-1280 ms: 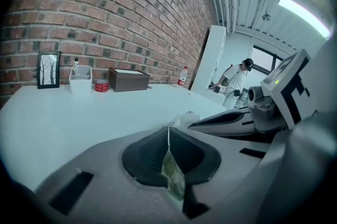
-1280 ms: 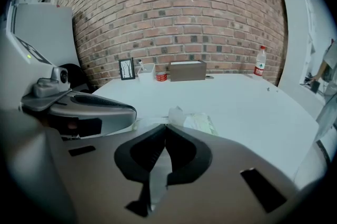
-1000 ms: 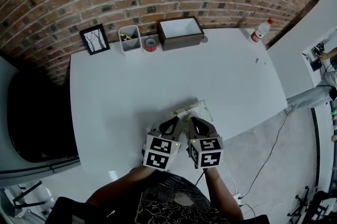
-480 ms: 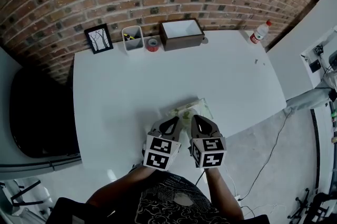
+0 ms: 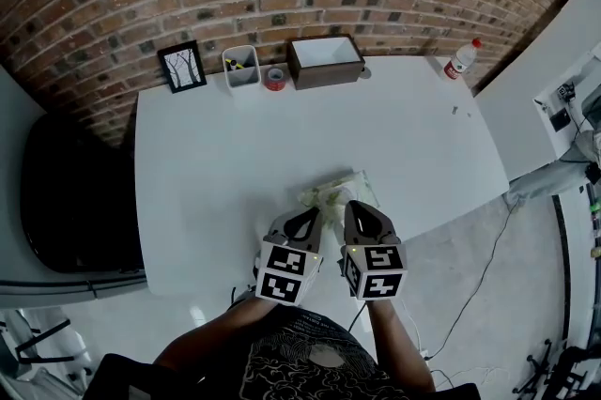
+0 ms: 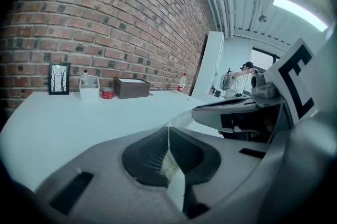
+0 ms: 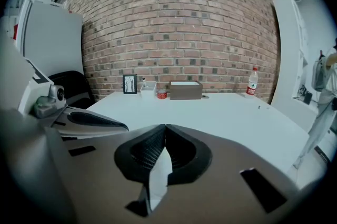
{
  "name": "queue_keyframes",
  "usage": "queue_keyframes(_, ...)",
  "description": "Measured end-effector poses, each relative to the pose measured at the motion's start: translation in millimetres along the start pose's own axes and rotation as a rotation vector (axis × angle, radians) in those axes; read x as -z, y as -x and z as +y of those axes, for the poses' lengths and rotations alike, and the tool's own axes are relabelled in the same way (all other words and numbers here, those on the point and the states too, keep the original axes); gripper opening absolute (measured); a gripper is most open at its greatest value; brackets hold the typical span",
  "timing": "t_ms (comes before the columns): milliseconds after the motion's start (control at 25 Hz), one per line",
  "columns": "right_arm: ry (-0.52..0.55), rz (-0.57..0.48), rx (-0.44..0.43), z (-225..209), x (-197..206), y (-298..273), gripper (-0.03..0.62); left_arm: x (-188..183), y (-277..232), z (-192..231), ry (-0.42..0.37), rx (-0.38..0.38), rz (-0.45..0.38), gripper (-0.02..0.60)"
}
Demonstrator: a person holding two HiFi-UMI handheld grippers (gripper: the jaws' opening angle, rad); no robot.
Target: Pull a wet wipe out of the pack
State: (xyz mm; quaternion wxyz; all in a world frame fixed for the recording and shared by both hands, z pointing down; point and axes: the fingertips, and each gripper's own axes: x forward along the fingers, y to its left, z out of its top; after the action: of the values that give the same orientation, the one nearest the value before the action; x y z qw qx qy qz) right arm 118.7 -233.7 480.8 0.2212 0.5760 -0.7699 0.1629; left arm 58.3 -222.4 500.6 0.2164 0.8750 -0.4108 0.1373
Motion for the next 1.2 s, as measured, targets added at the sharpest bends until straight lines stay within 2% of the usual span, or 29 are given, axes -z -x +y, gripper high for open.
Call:
queue_keyframes(720,0.026,-0.089,0.013,11,-12,42,0.018,-8,33,-17,-0.020,-0.030,-0.057,0.012)
queue_keyframes(1200,0.018,-0.153,0.012,15,-10,91,0.018,-3,57,-50,-0.047,-0.029,-0.076,0.012)
